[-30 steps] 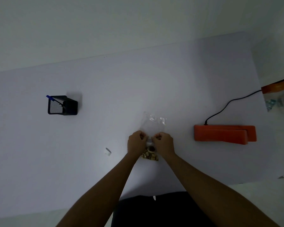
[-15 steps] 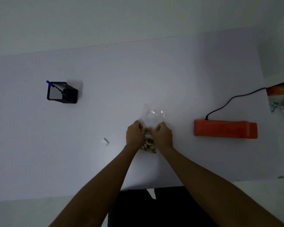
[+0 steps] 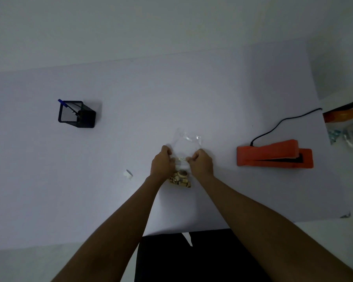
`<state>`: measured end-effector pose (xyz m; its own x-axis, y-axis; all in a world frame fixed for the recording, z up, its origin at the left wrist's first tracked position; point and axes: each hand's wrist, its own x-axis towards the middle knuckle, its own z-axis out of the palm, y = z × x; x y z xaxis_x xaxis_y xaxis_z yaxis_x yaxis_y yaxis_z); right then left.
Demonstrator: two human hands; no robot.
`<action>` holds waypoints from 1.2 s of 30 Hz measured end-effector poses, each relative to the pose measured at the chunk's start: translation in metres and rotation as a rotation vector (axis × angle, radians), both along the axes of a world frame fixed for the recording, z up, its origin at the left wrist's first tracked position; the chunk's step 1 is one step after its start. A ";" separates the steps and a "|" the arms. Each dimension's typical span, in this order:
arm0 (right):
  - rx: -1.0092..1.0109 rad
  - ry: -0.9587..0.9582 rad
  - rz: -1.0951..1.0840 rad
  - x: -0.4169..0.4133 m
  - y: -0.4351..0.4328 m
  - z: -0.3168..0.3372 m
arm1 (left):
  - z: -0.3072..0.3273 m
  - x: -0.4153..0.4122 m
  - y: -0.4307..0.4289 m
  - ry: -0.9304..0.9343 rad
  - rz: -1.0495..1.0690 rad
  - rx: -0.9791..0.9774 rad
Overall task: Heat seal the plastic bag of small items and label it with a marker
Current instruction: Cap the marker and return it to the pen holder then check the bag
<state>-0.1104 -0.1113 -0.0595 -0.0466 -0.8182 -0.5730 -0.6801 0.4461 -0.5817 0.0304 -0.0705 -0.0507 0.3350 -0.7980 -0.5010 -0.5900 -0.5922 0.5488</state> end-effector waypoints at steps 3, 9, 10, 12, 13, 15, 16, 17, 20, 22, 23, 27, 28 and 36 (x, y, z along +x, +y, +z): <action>0.000 0.004 0.007 0.001 0.002 -0.002 | 0.004 -0.007 0.002 -0.035 0.036 -0.012; -0.003 0.019 0.004 0.001 0.003 -0.002 | 0.005 -0.020 -0.002 -0.127 0.054 0.008; -0.002 0.021 0.001 0.001 0.003 -0.002 | 0.003 -0.019 -0.002 -0.124 0.061 0.003; 0.001 0.022 -0.003 0.002 0.003 -0.002 | 0.001 -0.015 0.000 -0.114 0.075 -0.013; 0.004 0.022 -0.006 0.002 0.003 -0.003 | 0.001 -0.014 0.000 -0.108 0.085 -0.021; 0.008 0.018 -0.007 0.001 0.003 -0.003 | 0.000 -0.011 0.001 -0.091 0.103 -0.033; 0.010 0.017 -0.004 0.001 0.002 -0.003 | -0.001 -0.010 0.002 -0.085 0.107 -0.037; 0.015 0.016 0.002 0.000 0.001 -0.003 | -0.001 -0.009 0.003 -0.080 0.109 -0.041; 0.016 0.011 0.015 -0.001 0.000 -0.002 | 0.001 -0.010 0.004 -0.068 0.110 -0.059; 0.005 0.003 0.017 -0.002 0.002 -0.001 | 0.002 -0.011 0.004 -0.067 0.104 -0.059; 0.000 -0.004 0.022 -0.002 0.004 0.000 | 0.002 -0.012 0.003 -0.066 0.104 -0.057; -0.002 0.022 0.077 0.002 0.007 0.006 | 0.003 -0.013 0.003 -0.070 0.106 -0.047; 0.001 0.025 0.080 0.002 0.007 0.007 | 0.004 -0.014 0.004 -0.069 0.103 -0.044; 0.018 -0.080 -0.021 -0.006 0.005 0.005 | 0.004 -0.016 0.014 -0.043 0.160 -0.063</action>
